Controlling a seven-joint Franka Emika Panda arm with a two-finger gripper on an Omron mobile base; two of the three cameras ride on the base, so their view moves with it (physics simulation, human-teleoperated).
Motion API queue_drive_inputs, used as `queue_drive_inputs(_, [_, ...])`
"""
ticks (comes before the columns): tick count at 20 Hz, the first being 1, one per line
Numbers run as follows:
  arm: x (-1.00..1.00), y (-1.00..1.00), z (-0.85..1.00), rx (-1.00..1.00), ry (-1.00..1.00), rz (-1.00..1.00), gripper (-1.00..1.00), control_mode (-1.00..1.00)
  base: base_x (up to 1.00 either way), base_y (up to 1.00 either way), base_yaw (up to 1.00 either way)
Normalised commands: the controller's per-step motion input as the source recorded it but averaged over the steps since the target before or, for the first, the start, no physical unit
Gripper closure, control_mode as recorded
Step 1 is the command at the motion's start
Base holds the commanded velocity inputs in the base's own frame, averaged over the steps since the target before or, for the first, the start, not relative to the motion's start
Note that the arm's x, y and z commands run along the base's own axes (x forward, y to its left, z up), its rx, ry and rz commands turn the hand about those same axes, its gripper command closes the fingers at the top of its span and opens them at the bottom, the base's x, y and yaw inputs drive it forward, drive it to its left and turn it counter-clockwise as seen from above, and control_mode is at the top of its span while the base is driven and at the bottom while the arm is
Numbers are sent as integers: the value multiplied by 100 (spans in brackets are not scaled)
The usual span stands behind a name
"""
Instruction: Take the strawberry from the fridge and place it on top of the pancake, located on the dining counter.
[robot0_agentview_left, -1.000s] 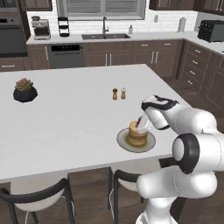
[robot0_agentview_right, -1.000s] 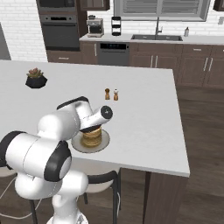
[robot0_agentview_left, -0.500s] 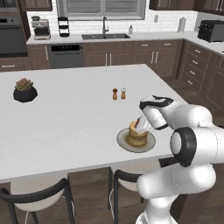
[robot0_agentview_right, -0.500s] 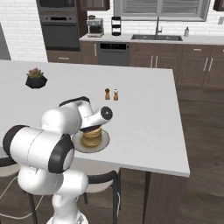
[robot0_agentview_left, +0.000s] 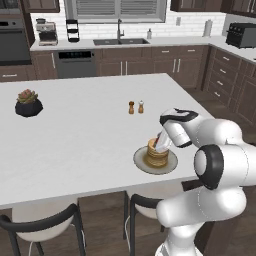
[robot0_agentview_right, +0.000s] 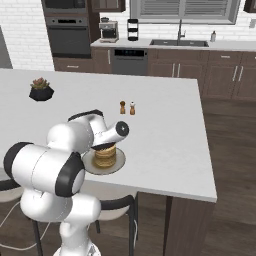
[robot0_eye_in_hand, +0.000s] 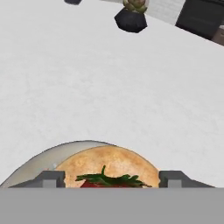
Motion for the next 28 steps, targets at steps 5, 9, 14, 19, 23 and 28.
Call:
queue_drive_inputs(5, [-6, 0, 3, 0, -5, 0, -100, -100, 0, 0, 0])
queue_drive_inputs(9, [-23, 0, 40, 0, -12, 0, -100, -100, 0, 0, 0])
queue_drive_inputs(14, [-17, 0, 65, 0, -13, 0, -100, -100, 0, 0, 0])
queue_drive_inputs(19, [-7, 0, 62, 0, -11, 0, -100, -100, 0, 0, 0])
queue_drive_inputs(23, [-33, 0, 65, 0, -10, -1, -100, -100, 0, 0, 0])
queue_drive_inputs(28, [-90, 0, 52, 0, -15, -4, -100, -100, 0, 0, 0])
